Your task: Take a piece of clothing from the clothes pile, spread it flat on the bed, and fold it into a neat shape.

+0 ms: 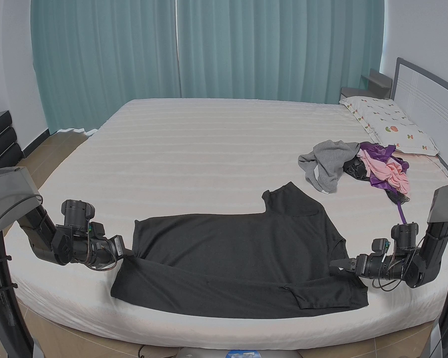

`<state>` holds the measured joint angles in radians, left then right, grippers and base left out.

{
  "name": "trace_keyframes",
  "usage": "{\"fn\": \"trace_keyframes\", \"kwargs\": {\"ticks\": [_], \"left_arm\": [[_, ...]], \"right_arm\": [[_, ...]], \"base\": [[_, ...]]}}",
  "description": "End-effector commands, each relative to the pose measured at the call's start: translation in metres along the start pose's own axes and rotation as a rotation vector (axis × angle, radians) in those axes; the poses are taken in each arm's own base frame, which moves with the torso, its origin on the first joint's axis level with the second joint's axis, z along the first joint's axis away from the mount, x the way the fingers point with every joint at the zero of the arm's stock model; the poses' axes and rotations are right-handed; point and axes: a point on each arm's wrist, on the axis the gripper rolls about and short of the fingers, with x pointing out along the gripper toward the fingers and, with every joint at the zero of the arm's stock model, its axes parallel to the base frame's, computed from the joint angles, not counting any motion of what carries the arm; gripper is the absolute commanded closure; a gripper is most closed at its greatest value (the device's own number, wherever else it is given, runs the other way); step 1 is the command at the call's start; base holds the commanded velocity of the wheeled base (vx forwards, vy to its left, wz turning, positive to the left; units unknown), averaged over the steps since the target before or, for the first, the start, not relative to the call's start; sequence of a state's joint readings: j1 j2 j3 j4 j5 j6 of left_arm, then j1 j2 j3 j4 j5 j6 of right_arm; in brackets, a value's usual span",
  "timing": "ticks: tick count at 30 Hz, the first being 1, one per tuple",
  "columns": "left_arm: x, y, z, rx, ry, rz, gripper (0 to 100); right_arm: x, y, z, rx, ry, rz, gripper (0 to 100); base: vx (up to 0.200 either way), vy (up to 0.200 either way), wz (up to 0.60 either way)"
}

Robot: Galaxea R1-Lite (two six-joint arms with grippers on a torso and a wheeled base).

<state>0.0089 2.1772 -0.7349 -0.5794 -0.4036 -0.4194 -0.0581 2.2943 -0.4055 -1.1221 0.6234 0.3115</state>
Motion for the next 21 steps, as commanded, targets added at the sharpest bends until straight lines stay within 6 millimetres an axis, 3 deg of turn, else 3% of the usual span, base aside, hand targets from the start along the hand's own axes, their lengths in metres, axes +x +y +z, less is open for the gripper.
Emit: {"fn": "trace_keyframes", "kwargs": {"ticks": [1, 15, 16, 21], "left_arm": [[0.001, 0.001, 0.000, 0.000, 0.002, 0.001, 100], [0.000, 0.000, 0.000, -0.002, 0.002, 0.001, 100], [0.000, 0.000, 0.000, -0.003, 0.003, 0.002, 100], [-0.001, 0.000, 0.000, -0.002, 0.002, 0.001, 100]], "right_arm": [[-0.001, -0.002, -0.009, -0.002, 0.030, -0.008, 0], [-0.003, -0.003, -0.018, -0.026, 0.067, -0.017, 0], [-0.002, -0.004, -0.019, -0.031, 0.072, -0.018, 100], [-0.002, -0.006, -0.021, -0.045, 0.078, -0.021, 100]], "base": [[0.000, 0.000, 0.00], [0.000, 0.000, 0.00], [0.000, 0.000, 0.00], [0.000, 0.000, 0.00]]}}
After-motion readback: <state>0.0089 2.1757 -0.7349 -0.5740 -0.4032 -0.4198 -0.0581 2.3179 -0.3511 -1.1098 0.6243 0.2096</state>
